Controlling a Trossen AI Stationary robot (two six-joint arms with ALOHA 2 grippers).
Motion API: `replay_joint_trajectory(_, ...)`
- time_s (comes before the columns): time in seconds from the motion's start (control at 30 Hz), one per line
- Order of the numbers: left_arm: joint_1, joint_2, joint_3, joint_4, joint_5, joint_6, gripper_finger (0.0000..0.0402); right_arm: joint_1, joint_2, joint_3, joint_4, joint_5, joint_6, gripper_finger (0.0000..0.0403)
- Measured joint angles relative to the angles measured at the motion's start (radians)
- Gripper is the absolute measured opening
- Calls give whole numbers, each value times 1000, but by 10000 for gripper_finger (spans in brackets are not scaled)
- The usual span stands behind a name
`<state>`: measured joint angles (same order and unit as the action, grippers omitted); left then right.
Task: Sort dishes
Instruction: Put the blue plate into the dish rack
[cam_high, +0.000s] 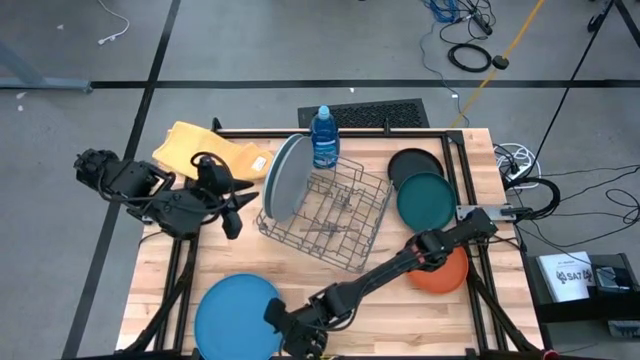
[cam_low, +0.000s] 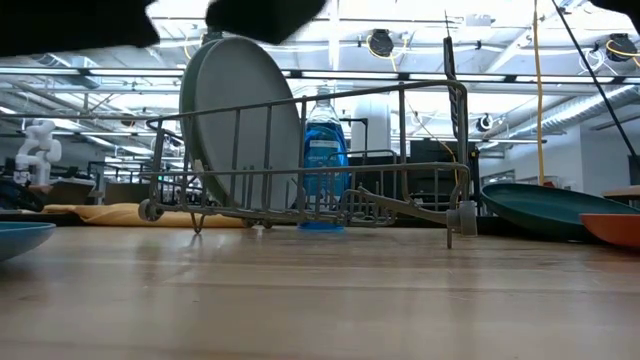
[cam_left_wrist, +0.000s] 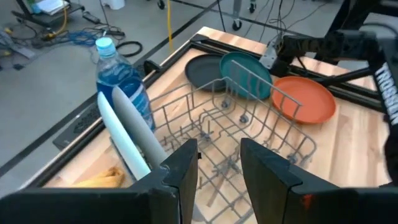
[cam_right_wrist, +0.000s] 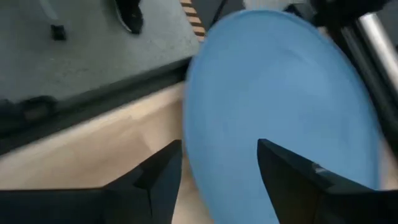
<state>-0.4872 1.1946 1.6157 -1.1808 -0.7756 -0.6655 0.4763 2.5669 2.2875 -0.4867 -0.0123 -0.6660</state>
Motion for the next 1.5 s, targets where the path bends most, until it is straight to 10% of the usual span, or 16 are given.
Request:
replay_joint_trajectory(1.0,-28,0,0,21,2,-31,123,-25,80,-15,66,46,-101,184)
replay_joint_trajectory(1.5,-27,0,0,20,-4,-8,123,-10,92,-15,37,86,-104,12)
